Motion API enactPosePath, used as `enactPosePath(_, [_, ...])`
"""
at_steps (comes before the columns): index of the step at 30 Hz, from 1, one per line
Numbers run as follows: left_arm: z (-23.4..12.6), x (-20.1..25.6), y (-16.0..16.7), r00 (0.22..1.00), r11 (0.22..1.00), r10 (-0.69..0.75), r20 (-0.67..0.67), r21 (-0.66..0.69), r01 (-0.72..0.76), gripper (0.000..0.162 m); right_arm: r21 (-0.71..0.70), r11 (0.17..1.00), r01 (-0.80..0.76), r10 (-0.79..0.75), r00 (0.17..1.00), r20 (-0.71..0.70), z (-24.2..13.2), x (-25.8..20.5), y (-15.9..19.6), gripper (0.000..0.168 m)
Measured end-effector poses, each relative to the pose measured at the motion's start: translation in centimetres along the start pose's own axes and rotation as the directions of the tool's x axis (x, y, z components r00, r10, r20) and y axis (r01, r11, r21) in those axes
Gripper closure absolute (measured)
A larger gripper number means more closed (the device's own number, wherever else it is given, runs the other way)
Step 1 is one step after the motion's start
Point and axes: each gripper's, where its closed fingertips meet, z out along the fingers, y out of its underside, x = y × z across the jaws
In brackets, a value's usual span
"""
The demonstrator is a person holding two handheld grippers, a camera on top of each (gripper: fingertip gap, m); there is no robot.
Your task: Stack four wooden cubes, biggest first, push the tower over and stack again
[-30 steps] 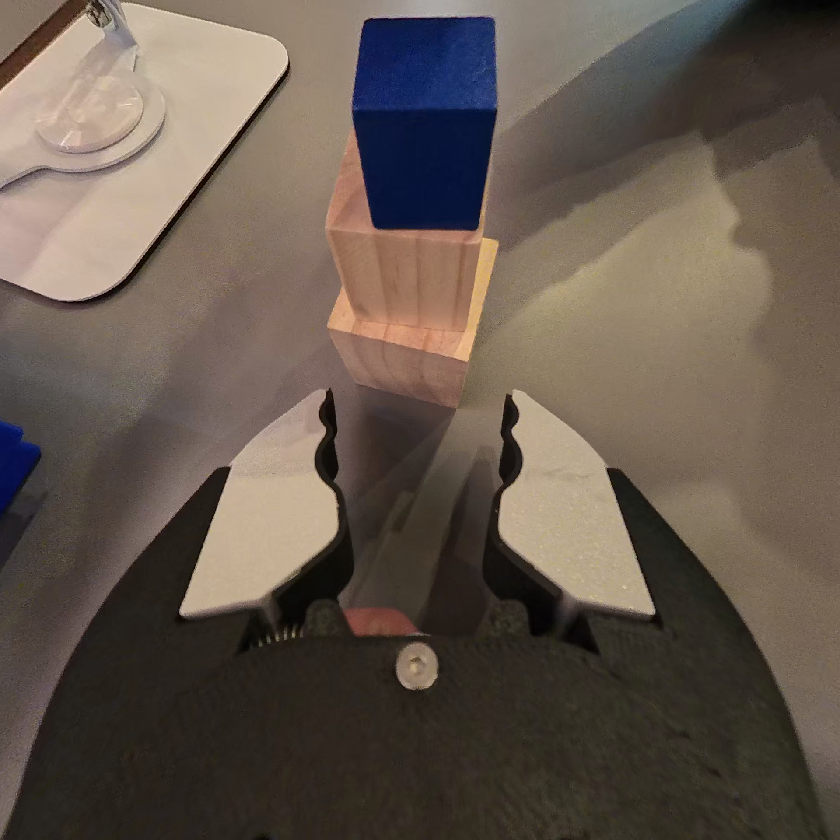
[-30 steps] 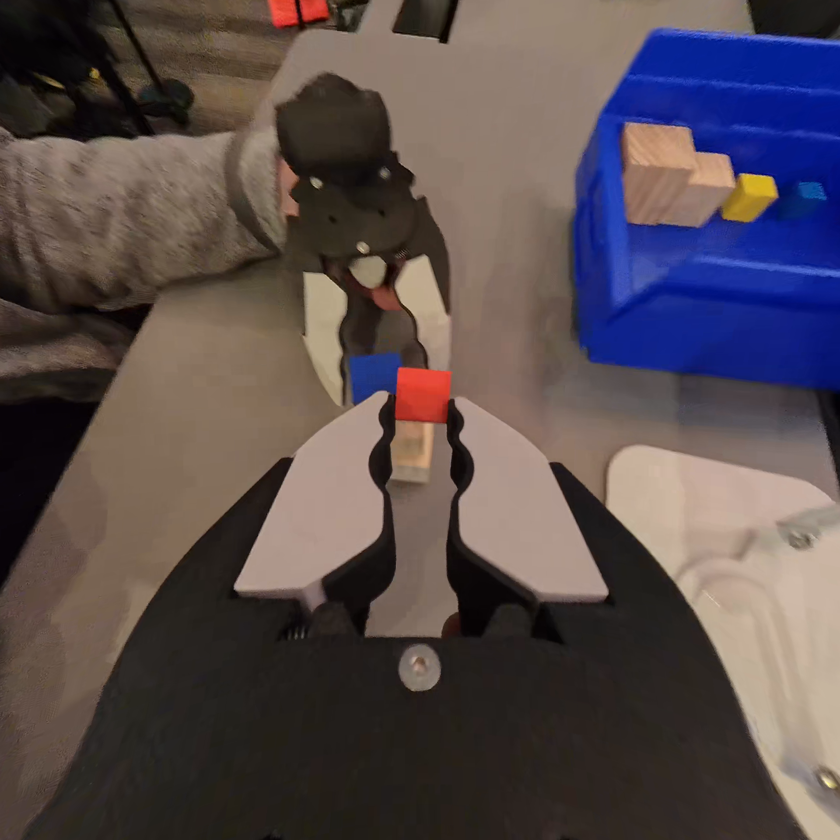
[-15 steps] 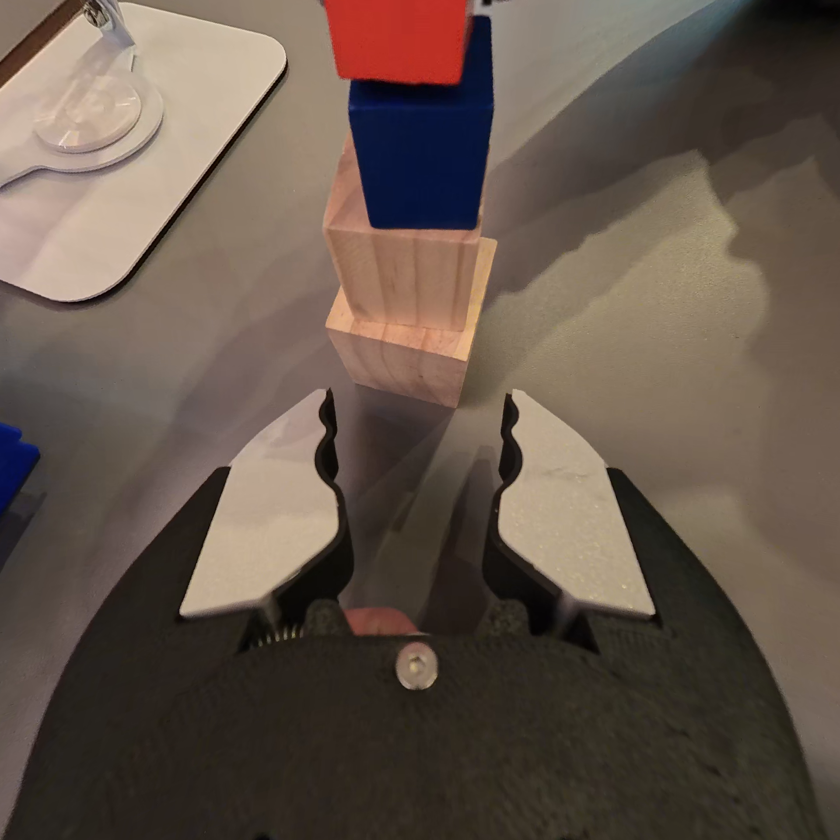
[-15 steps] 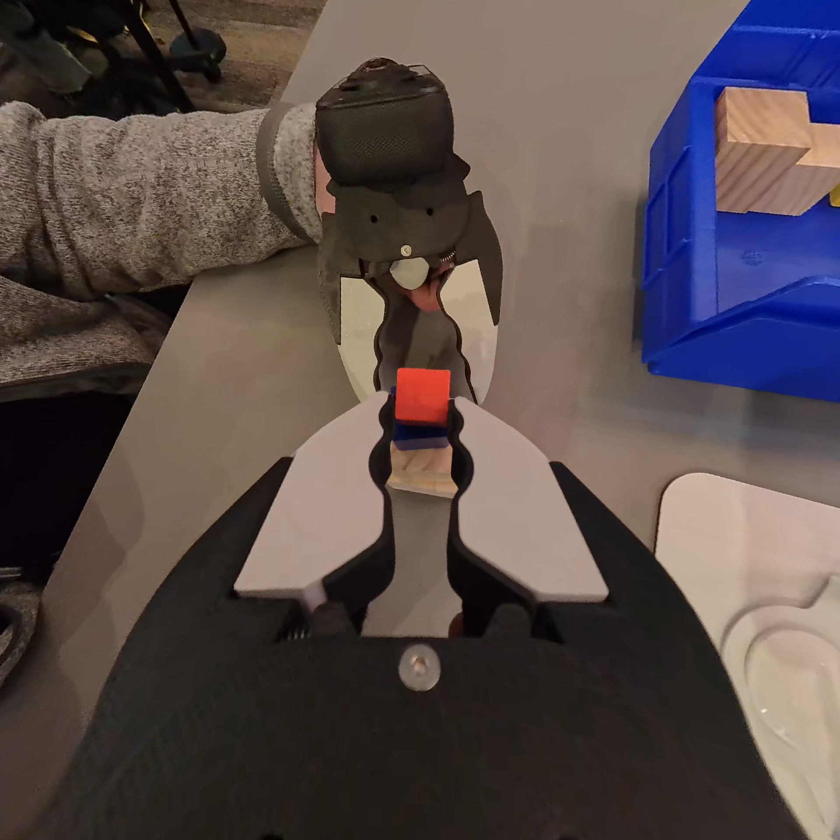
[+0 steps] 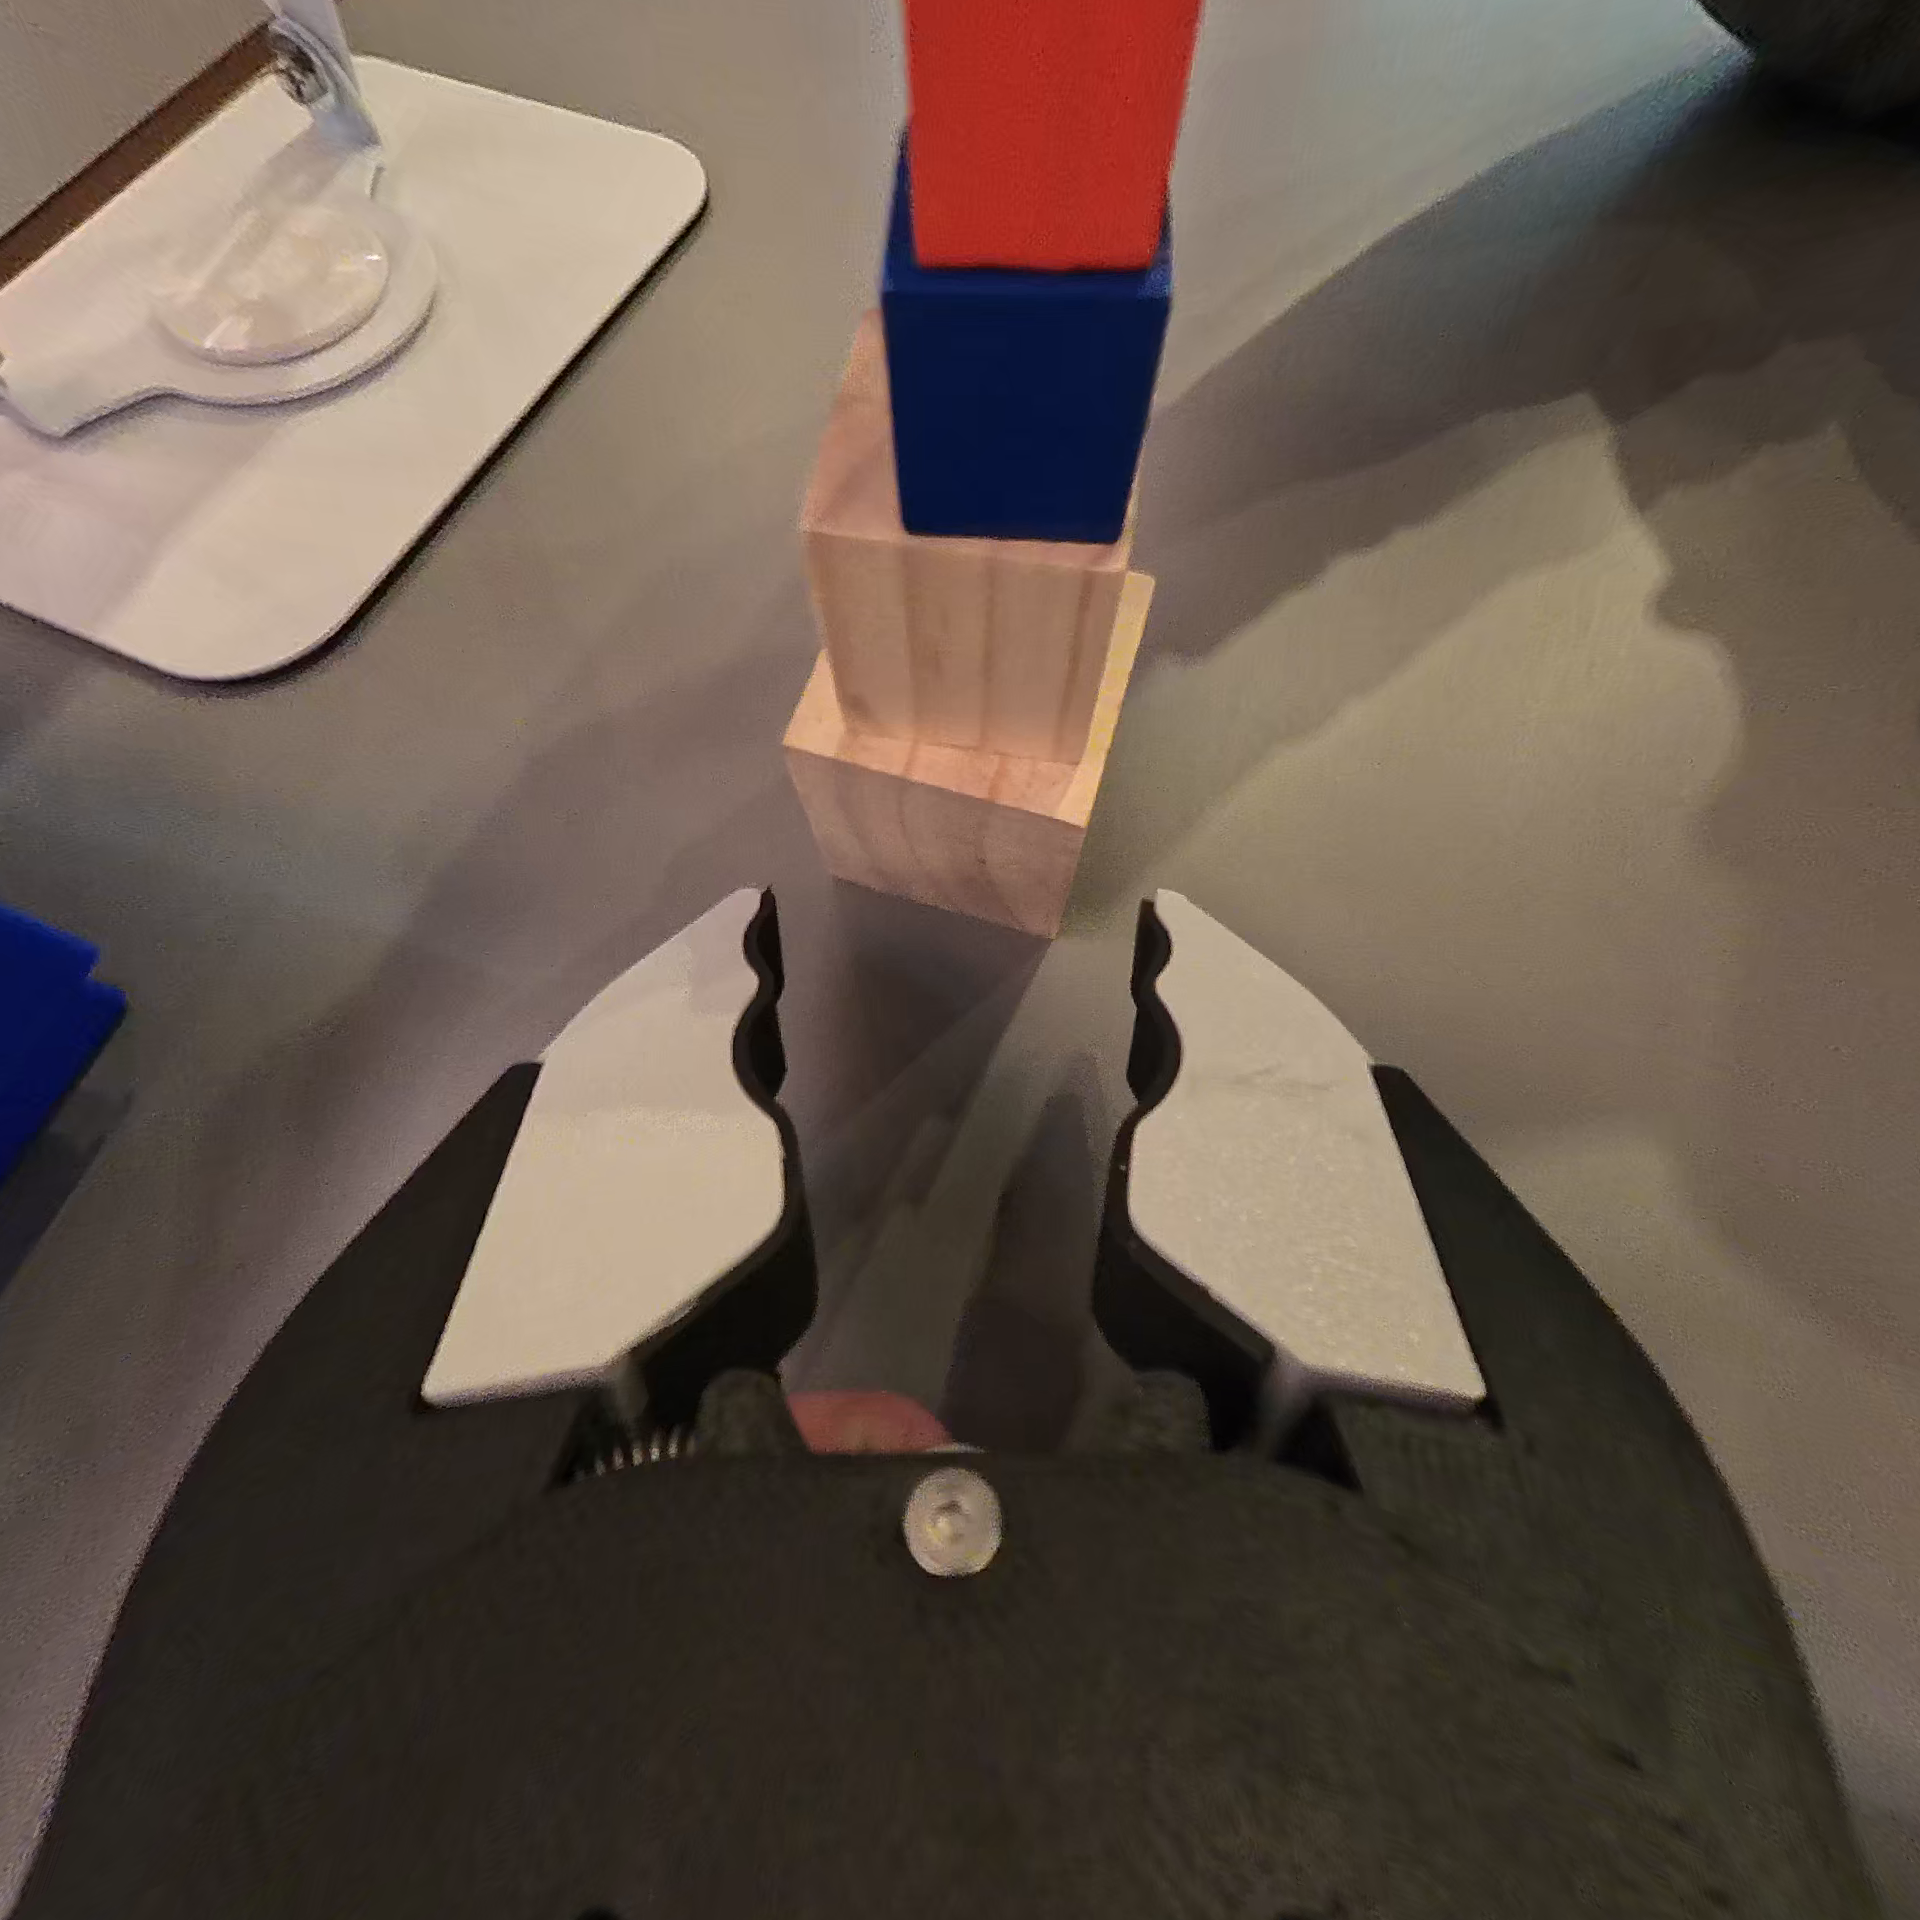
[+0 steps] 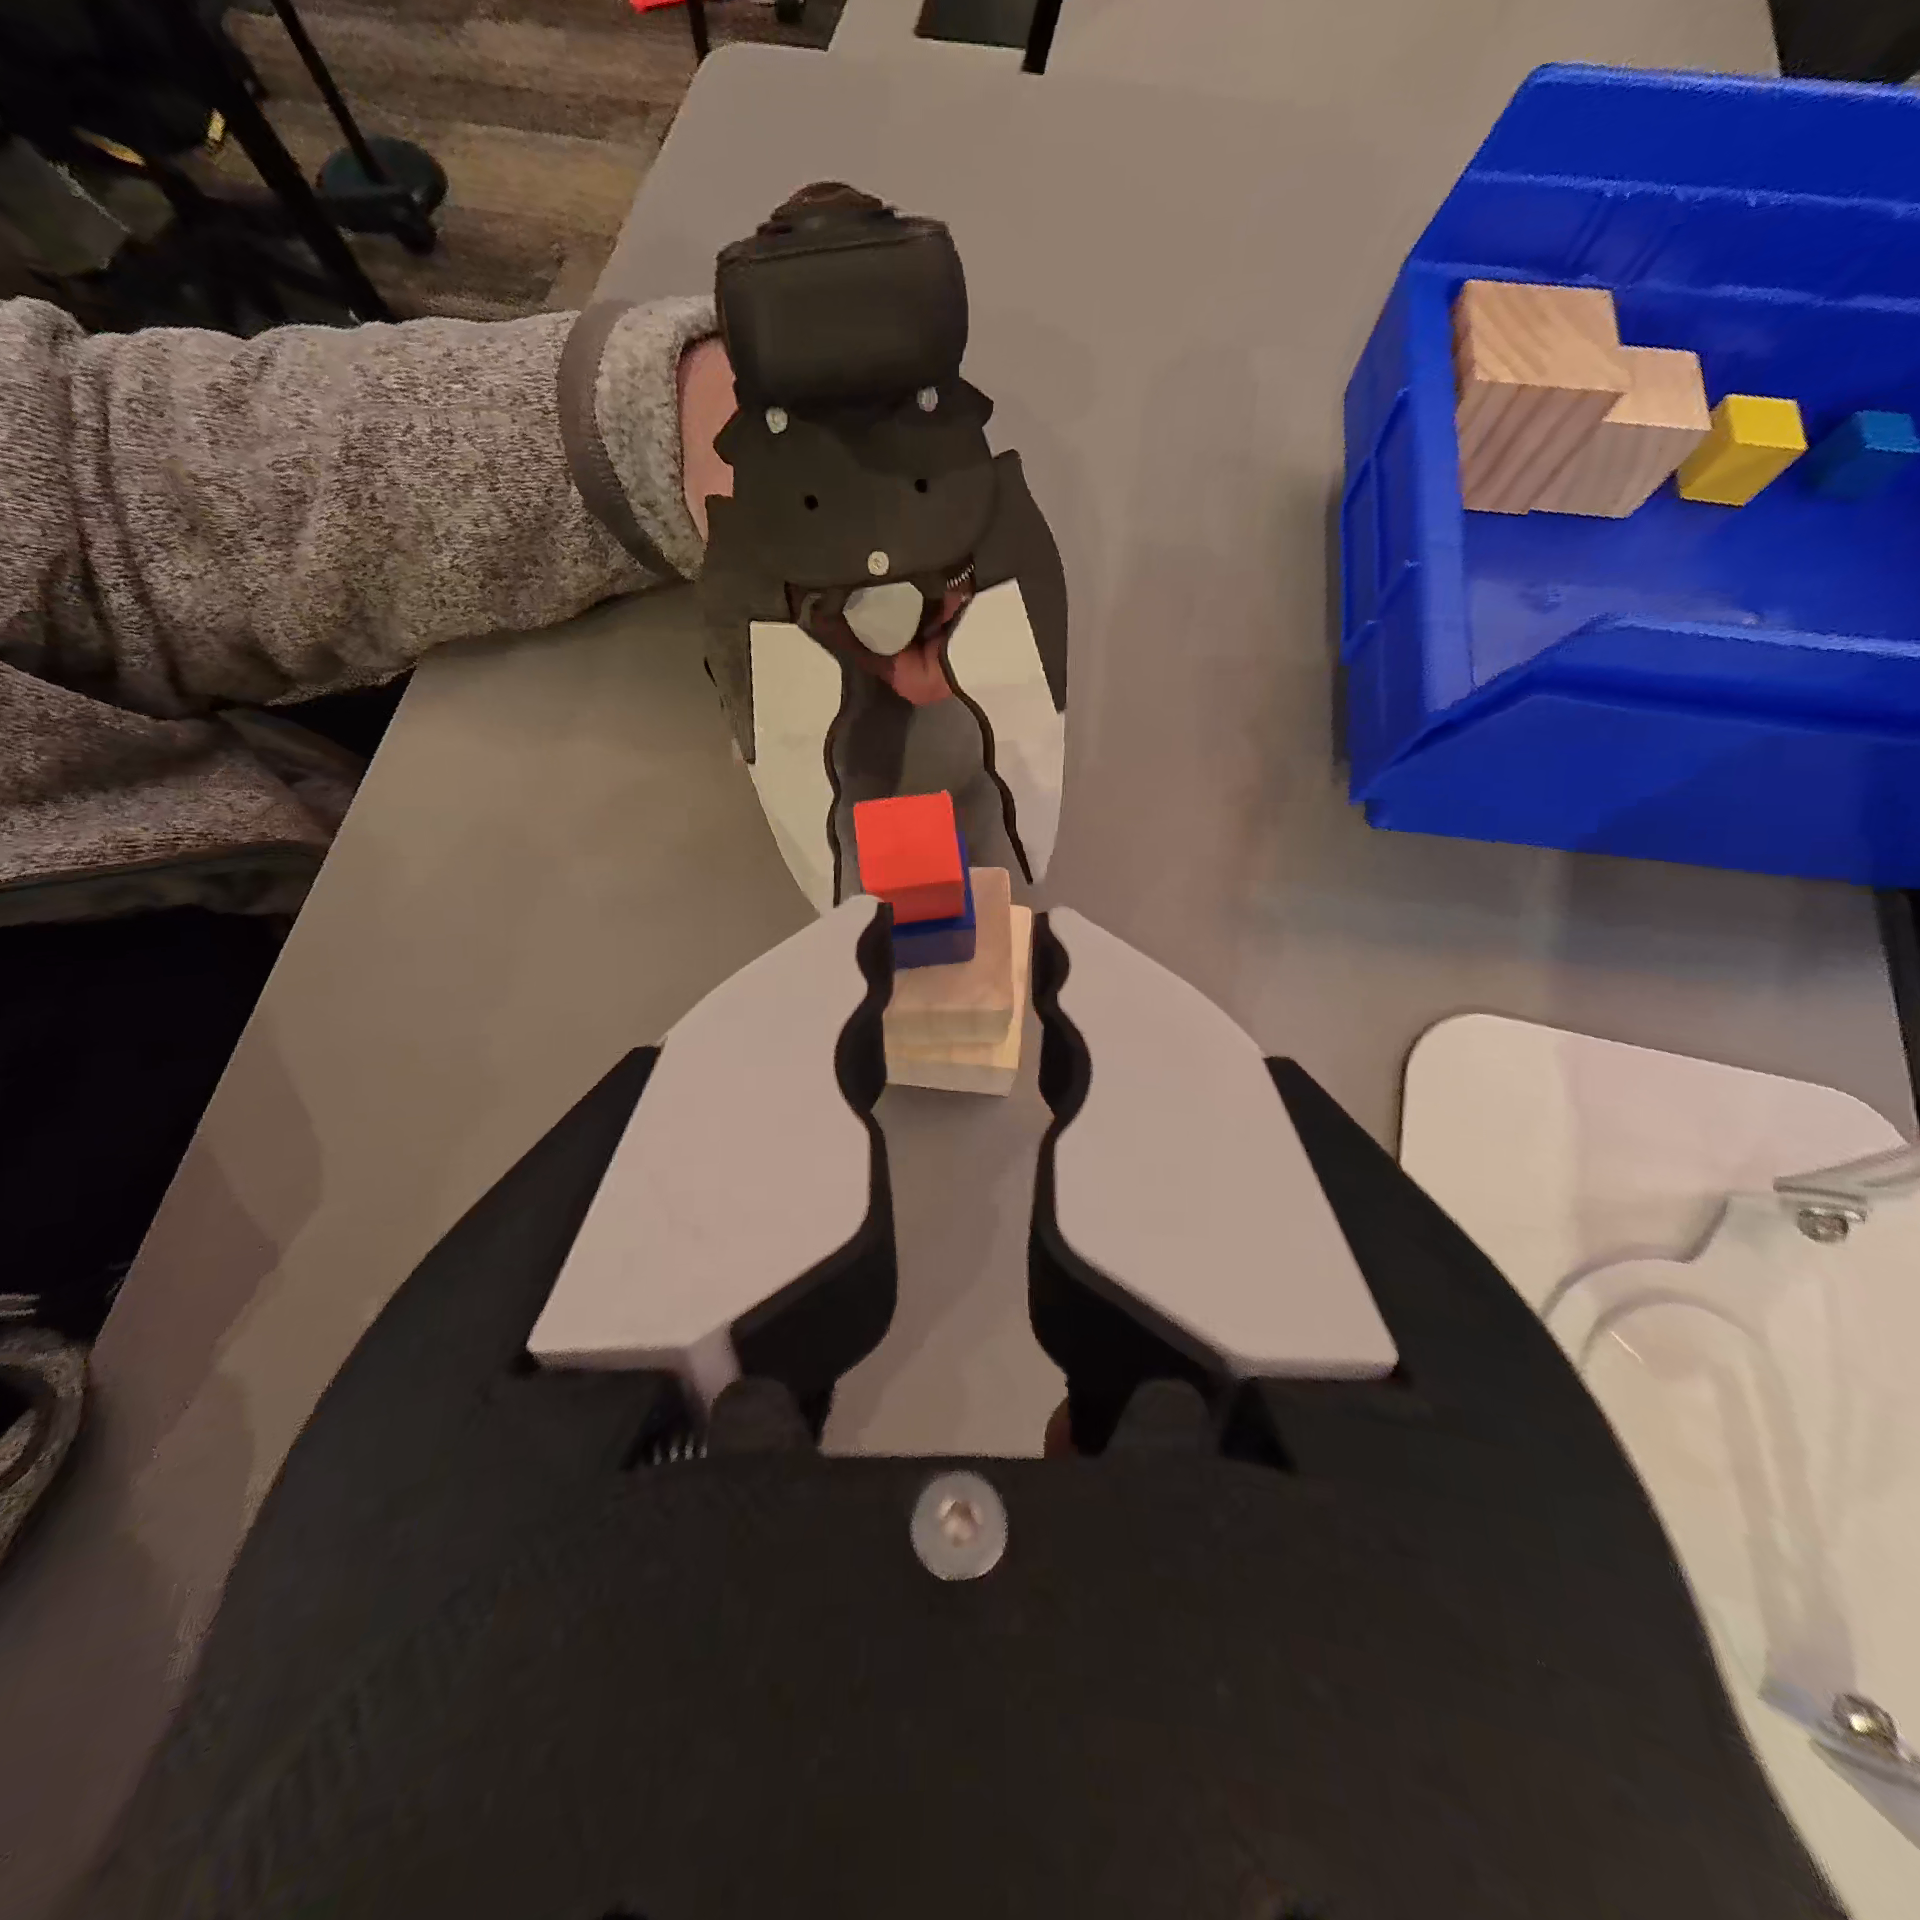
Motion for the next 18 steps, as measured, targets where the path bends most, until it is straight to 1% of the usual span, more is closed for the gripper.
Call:
enactPosePath(1, [-0.3, -0.1, 0.0, 1.0, 1.0, -0.014, -0.001, 0.012, 0.014, 0.102, -0.001, 1.0, -0.007, 0.007, 1.0, -0.01, -0.4, 0.1, 0.3, 0.145])
enactPosePath(2, [-0.6, -0.1, -0.1, 1.0, 0.999, -0.024, -0.011, 0.029, 0.024, 0.115, -0.005, 1.0, -0.012, 0.012, 1.0, -0.016, -0.8, 0.2, 0.8, 0.149])
enactPosePath(6, [-2.0, -0.8, -0.3, 0.999, 0.994, -0.043, 0.014, 0.1, 0.042, 0.152, -0.017, 0.999, -0.043, 0.042, 0.997, -0.067, -1.9, 0.6, 3.7, 0.168])
enactPosePath(7, [-2.3, -1.0, -0.4, 0.999, 0.993, -0.044, 0.027, 0.112, 0.041, 0.161, -0.024, 0.998, -0.053, 0.051, 0.995, -0.083, -2.1, 0.6, 4.7, 0.168])
enactPosePath(10, [-2.7, -2.3, 0.0, 0.992, 0.993, -0.057, 0.115, 0.107, 0.045, 0.162, -0.037, 0.995, -0.097, 0.091, 0.985, -0.146, -2.7, 0.9, 7.8, 0.168])
enactPosePath(14, [-3.2, -3.8, 0.8, 0.969, 0.991, -0.118, 0.219, 0.085, 0.101, 0.162, -0.007, 0.987, -0.158, 0.153, 0.966, -0.21, -3.9, 0.7, 11.4, 0.168])
enactPosePath(18, [-5.2, -5.6, 0.4, 0.919, 0.979, -0.178, 0.353, 0.161, 0.127, 0.162, 0.015, 0.979, -0.203, 0.194, 0.909, -0.368, -6.4, 1.4, 15.4, 0.168])
